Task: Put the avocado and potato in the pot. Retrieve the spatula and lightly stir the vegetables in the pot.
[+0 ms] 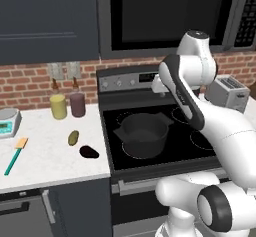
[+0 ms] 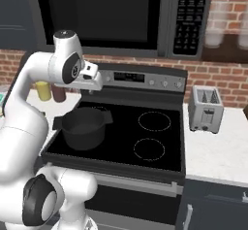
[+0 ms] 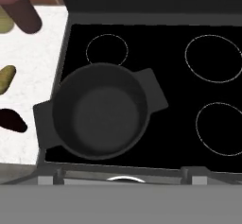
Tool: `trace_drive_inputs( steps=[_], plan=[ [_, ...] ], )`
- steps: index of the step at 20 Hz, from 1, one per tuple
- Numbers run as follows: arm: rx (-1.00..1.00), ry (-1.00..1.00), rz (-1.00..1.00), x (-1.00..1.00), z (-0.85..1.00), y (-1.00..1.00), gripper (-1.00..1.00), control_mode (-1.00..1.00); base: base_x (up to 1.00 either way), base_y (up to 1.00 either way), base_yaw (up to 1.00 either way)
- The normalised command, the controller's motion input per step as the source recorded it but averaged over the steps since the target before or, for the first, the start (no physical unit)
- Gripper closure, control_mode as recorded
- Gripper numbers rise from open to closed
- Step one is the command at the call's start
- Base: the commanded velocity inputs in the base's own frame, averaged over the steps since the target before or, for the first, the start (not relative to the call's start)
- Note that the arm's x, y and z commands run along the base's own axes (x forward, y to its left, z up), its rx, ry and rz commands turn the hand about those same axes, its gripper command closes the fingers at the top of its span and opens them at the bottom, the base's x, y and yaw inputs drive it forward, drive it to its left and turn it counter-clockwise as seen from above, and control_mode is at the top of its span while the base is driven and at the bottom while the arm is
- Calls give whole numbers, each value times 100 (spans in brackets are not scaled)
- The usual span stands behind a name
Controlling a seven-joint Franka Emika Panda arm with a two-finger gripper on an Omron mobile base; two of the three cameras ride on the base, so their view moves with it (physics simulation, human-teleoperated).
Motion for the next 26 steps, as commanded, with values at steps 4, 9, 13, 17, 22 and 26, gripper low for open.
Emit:
trace_drive_inputs(
  steps=[4,9,13,17,22,26],
  plan=[
    [0,0,0,0,0,0,-100,100,0,68,0],
    [0,0,0,0,0,0,-100,100,1,59,0],
    [0,0,0,0,0,0,-100,100,0,46,0],
    [0,0,0,0,0,0,-100,100,0,33,0],
    [1,0,0,0,-3,5,-100,-100,0,15,0],
    [4,3,0,4,-57,89,-100,-100,0,0,0]
  ],
)
